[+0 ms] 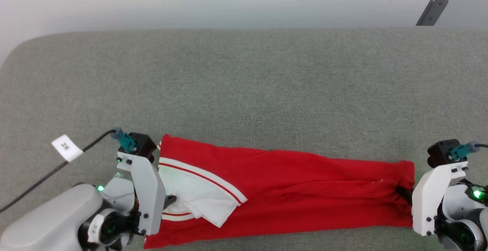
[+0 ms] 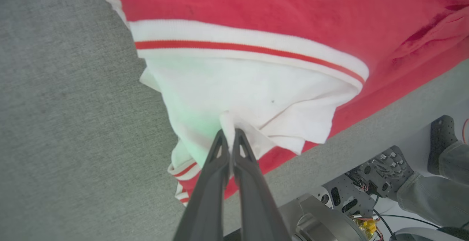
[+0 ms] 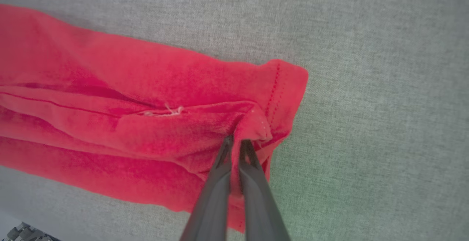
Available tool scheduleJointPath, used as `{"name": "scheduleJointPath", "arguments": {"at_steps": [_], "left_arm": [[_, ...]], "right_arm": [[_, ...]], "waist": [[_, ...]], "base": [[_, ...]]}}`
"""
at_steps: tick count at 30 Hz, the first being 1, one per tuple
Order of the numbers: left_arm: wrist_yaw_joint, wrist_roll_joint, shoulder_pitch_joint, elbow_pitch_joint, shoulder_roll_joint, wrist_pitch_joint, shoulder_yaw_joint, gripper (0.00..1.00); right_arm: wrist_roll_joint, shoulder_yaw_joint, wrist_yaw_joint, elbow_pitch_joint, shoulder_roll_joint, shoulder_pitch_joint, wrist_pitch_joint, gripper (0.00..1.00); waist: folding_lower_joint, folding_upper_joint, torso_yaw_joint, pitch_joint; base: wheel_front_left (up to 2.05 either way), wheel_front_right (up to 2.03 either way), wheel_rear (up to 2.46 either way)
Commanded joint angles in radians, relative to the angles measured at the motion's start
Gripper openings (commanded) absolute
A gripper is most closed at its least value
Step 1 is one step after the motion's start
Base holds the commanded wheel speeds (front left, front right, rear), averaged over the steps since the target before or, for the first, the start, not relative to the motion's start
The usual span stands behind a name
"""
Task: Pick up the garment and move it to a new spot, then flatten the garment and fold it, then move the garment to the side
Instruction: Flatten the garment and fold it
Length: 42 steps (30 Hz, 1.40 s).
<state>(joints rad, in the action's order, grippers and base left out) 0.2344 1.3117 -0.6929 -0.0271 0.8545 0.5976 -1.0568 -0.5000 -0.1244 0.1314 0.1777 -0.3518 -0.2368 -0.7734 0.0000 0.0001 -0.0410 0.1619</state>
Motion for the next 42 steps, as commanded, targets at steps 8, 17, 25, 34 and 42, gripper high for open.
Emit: {"name": "scheduleJointPath", "arguments": {"at_steps": [8,17,25,34,42], "left_arm": [[-0.061,0.015,0.024,-0.127,-0.054,-0.066,0.016,1.0],[-0.05,0.021,0.088,-0.088,-0.023,-0.175,0.053,1.0],[-0.029,-0.027,0.217,0.003,0.041,-0.445,0.114,1.0],[0.007,-0.078,0.368,0.04,0.069,-0.792,0.199,1.0],[0.016,-0.174,0.475,0.039,0.011,-0.863,0.377,1.0]], "right_arm": [[-0.019,0.002,-0.002,0.028,-0.006,-0.034,0.017,1.0],[-0.064,0.068,-0.002,-0.03,0.003,0.024,-0.027,1.0],[-0.024,0.136,-0.002,-0.012,0.019,0.065,-0.063,1.0],[0.019,0.21,-0.002,0.072,0.024,0.064,-0.094,1.0],[0.038,0.258,-0.002,0.16,0.04,0.034,-0.133,1.0]], "waist": [[0.0,-0.0001,0.006,-0.04],[0.0,-0.0001,0.032,-0.105],[0.0,-0.0001,0.063,-0.144],[0.0,-0.0001,0.129,-0.138],[0.0,-0.0001,0.188,-0.123]], "base": [[0.0,0.0,0.0],[0.0,0.0,0.0],[0.0,0.0,0.0],[0.0,0.0,0.0],[0.0,0.0,0.0]]}}
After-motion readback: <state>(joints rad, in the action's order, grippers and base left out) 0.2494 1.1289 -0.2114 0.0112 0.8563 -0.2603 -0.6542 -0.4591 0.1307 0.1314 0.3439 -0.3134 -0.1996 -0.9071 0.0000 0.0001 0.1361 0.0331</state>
